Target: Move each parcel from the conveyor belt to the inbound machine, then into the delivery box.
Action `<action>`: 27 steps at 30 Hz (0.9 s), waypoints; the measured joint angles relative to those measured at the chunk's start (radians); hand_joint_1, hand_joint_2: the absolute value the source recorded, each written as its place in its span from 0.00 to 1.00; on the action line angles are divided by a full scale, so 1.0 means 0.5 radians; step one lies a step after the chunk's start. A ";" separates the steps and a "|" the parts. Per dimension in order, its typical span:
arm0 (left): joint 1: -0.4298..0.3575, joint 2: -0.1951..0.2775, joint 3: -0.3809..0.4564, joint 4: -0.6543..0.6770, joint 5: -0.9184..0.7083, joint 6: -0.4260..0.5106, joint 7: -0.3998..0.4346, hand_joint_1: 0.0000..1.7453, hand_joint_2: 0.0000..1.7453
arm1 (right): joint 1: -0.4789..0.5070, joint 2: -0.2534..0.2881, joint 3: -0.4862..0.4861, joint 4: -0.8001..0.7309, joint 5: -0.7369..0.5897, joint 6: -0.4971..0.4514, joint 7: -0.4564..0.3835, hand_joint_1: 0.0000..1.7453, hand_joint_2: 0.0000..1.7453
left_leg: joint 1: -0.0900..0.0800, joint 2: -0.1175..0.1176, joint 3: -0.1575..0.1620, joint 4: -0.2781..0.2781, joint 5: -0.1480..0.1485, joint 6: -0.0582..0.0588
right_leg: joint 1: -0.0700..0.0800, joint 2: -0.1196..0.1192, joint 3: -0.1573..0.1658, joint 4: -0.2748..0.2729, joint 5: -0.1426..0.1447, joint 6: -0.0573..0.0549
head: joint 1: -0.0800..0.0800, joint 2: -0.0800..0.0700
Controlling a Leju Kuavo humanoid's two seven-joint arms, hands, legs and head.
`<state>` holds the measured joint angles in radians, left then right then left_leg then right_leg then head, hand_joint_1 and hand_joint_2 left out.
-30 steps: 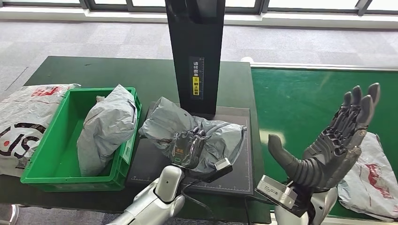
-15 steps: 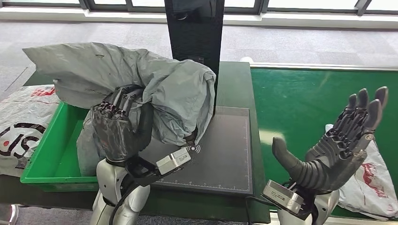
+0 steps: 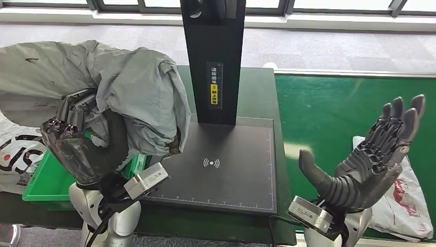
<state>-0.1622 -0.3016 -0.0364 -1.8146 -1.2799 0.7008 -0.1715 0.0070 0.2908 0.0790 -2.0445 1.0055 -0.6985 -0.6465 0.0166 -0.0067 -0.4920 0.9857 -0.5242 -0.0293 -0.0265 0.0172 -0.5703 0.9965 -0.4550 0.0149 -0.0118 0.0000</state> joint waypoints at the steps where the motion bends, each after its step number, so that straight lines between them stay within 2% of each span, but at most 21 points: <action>1: 0.000 -0.001 0.050 0.039 0.023 -0.001 -0.003 1.00 1.00 | 0.000 0.000 0.000 0.000 -0.004 0.000 -0.001 0.00 1.00 | 0.000 0.000 0.001 0.000 0.000 0.000 | 0.000 0.000 0.000 0.000 0.000 0.000 | 0.000 0.000; 7: -0.056 -0.014 0.380 0.271 0.183 -0.002 -0.108 1.00 1.00 | 0.000 0.001 0.000 0.000 -0.026 0.000 -0.019 0.00 1.00 | 0.000 0.001 0.006 0.000 0.002 -0.001 | 0.000 0.001 0.000 0.001 0.001 0.000 | 0.000 0.000; 15: -0.242 -0.048 0.900 0.612 0.248 -0.002 -0.298 1.00 1.00 | 0.000 0.001 0.000 0.004 -0.050 0.000 -0.050 0.00 1.00 | 0.000 0.000 0.016 0.000 0.002 -0.001 | 0.000 0.001 -0.001 0.002 0.001 -0.001 | 0.000 0.000; 19: -0.321 -0.059 1.082 0.735 0.232 -0.002 -0.343 1.00 1.00 | 0.000 0.001 0.000 0.009 -0.049 0.000 -0.052 0.00 1.00 | 0.000 0.000 0.015 0.000 0.002 -0.001 | 0.000 0.001 -0.001 0.001 0.001 0.000 | 0.000 0.000; 24: -0.372 -0.068 1.216 0.832 0.202 -0.002 -0.357 1.00 1.00 | 0.000 0.001 0.000 0.010 -0.045 0.000 -0.045 0.00 1.00 | 0.000 0.000 0.015 0.000 0.002 -0.001 | 0.000 0.000 -0.001 0.001 0.001 0.000 | 0.000 0.000; 25: -0.390 -0.068 1.248 0.855 0.186 -0.002 -0.362 0.89 1.00 | 0.000 0.001 0.000 0.010 -0.044 0.000 -0.041 0.00 1.00 | 0.000 0.000 0.015 0.000 0.002 -0.001 | 0.000 0.000 -0.001 0.001 0.001 -0.001 | 0.000 0.000; 27: -0.428 -0.069 1.319 0.908 0.141 -0.002 -0.372 0.55 1.00 | 0.000 0.001 0.000 0.011 -0.042 0.000 -0.033 0.00 1.00 | 0.000 0.000 0.015 0.000 0.002 -0.001 | 0.000 0.000 -0.001 0.001 0.001 -0.001 | 0.000 0.000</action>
<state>-0.3761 -0.3362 0.6230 -1.3606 -1.2094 0.6996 -0.3574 0.0068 0.2911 0.0790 -2.0391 0.9847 -0.6985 -0.6632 0.0166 -0.0069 -0.4846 0.9858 -0.5233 -0.0297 -0.0264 0.0173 -0.5708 0.9972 -0.4547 0.0147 -0.0118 0.0000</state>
